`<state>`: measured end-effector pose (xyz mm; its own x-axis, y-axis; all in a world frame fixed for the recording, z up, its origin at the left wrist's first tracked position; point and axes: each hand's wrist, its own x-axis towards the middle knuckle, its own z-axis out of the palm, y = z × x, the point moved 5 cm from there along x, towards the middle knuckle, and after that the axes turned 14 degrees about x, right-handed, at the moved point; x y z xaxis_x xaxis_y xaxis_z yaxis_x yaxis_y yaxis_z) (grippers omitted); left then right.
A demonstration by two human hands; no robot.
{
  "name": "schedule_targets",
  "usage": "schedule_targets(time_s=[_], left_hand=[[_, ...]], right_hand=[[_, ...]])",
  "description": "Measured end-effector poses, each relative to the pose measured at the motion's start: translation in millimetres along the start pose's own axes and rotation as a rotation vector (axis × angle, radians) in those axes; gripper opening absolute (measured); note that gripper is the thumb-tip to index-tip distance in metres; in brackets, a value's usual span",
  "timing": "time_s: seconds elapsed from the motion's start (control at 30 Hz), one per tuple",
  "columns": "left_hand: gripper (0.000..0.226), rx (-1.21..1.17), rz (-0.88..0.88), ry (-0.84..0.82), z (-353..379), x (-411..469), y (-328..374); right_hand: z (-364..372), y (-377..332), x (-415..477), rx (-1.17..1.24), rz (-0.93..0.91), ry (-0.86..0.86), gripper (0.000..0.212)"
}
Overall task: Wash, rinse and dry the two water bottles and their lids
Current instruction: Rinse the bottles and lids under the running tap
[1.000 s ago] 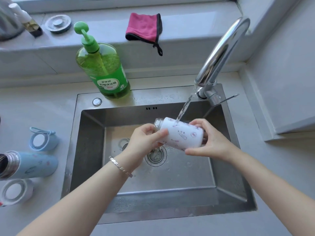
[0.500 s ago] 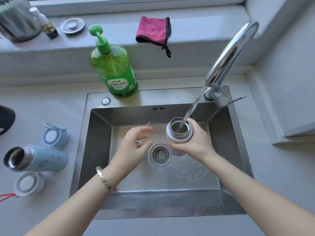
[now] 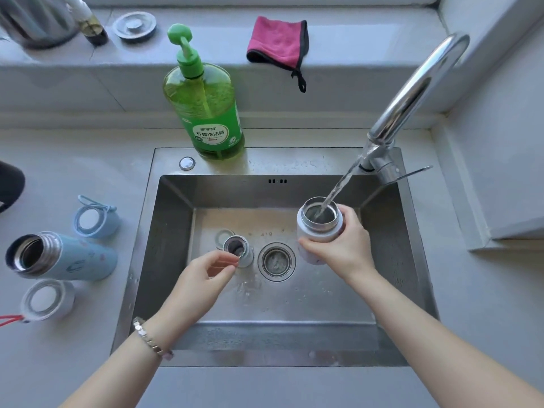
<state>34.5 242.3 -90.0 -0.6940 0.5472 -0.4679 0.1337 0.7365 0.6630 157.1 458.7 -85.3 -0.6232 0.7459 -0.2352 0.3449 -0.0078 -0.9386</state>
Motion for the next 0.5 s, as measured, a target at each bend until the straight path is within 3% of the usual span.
schedule_targets(time_s=[0.2, 0.37, 0.5], left_hand=[[0.018, -0.012, -0.015, -0.001, 0.7, 1.1, -2.7], [0.021, -0.005, -0.012, -0.021, 4.2, -0.3, -1.0], [0.022, 0.02, -0.002, -0.064, 14.3, -2.1, 10.2]], right_hand=[[-0.8, -3.6, -2.9, -0.211, -0.026, -0.128, 0.057], [-7.8, 9.6, 8.9, -0.932, 0.141, -0.378, 0.054], [-5.7, 15.3, 14.3, -1.156, 0.226, -0.497, 0.052]])
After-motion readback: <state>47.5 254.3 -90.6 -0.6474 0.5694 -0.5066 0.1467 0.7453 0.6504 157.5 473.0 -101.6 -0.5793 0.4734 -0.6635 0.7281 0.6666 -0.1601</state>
